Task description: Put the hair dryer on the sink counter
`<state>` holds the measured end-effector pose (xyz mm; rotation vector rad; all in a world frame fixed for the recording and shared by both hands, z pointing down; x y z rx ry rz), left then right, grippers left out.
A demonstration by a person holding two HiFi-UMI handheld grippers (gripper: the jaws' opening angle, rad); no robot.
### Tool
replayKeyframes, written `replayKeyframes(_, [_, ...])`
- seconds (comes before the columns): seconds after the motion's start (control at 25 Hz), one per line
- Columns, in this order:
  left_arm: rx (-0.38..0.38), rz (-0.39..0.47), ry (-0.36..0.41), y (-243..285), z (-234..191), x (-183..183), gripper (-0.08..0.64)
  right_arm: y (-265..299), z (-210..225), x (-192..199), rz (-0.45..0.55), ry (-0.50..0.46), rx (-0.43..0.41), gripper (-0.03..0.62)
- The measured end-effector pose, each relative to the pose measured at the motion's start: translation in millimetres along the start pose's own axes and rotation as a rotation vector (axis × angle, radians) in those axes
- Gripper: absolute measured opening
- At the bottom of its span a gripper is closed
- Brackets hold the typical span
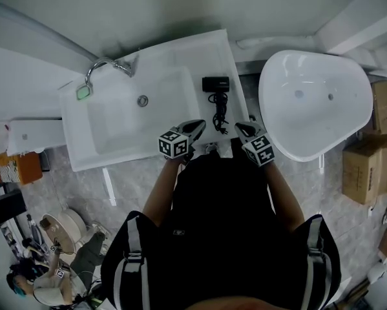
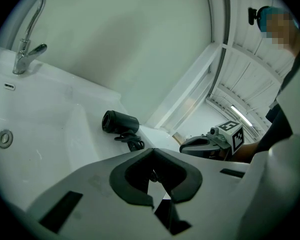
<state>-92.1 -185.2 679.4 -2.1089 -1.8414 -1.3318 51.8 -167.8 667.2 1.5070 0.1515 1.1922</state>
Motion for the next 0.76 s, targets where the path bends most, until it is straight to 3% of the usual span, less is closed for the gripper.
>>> replayKeyframes(0.76, [0.023, 0.003, 0.012, -2.0, 6.7, -4.7, 0.015, -1.8, -0.5, -0.9, -0.006, -0.015, 0.006, 0.058])
Point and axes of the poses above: the fingertips, and each gripper's own axes: y forward along the fingers, z to its right, x out of its underside, the point moved 2 cm from there along -y, backward along the fingers, and after that the axes turned 11 degrees about -z, right-handed, at the moved point
